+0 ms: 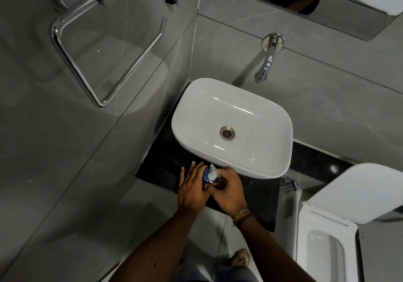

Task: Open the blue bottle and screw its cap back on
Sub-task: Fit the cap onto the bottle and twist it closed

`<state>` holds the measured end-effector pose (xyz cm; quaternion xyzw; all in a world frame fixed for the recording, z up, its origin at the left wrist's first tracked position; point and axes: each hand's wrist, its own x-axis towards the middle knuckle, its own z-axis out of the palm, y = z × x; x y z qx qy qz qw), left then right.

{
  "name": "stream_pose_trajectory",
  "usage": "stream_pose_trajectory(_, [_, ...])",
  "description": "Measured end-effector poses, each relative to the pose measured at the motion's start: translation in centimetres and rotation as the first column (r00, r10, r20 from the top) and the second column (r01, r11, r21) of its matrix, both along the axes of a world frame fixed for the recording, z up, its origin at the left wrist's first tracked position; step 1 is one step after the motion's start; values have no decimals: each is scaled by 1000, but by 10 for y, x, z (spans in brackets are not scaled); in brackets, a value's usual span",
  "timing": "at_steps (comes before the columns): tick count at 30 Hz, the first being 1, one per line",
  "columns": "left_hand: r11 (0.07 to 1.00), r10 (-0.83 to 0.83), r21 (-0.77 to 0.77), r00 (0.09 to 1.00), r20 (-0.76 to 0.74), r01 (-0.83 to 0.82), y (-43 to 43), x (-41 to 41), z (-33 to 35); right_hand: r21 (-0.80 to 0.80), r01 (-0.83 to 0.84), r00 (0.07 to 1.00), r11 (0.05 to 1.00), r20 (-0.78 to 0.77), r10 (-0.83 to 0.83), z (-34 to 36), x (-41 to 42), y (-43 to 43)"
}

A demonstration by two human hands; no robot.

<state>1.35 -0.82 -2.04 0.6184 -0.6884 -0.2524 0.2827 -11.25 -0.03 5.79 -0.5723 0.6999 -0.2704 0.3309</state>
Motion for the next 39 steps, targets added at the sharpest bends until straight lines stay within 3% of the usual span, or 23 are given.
stream_pose_trajectory(3, [1000, 0, -9, 1000, -3, 0, 1, -1, 0, -36, 119, 992, 992, 31, -118, 1, -6, -5])
stream_pose_trajectory(7, [1000, 7, 0, 1000, -7, -7, -1, -2, 2, 46, -74, 996, 996, 54, 71, 1, -11, -9])
stream_pose_trajectory(14, [1000, -5, 31, 1000, 8, 4, -1, -1, 5, 55, 114, 991, 992, 62, -117, 0, 2, -10])
stream_pose_trajectory(18, [999, -9, 43, 1000, 10, 8, -2, -2, 4, -36, 148, 989, 988, 20, -148, 8, -2, -5])
stream_pose_trajectory(21, [1000, 7, 0, 1000, -28, -7, -2, -1, 2, -78, 37, 994, 996, -101, -45, 18, -5, -13])
stream_pose_trajectory(23, [1000, 17, -19, 999, -43, -17, -2, -2, 2, -61, -128, 975, 990, -192, 115, 27, -11, -20])
stream_pose_trajectory(26, [1000, 19, -6, 999, -31, -20, -3, -3, 0, 1, -428, 871, 904, -266, 413, 41, -23, -31])
stream_pose_trajectory(29, [1000, 16, 15, 1000, -8, -16, -4, -2, 0, 94, -596, 723, 798, -370, 584, 51, -27, -45])
stream_pose_trajectory(34, [999, 9, 47, 1000, 15, -10, -5, -3, 3, 97, -702, 588, 706, -480, 651, 56, -26, -55])
stream_pose_trajectory(39, [998, 14, 58, 1000, 25, -15, -3, -4, 4, 63, -724, 577, 687, -491, 652, 52, -30, -52])
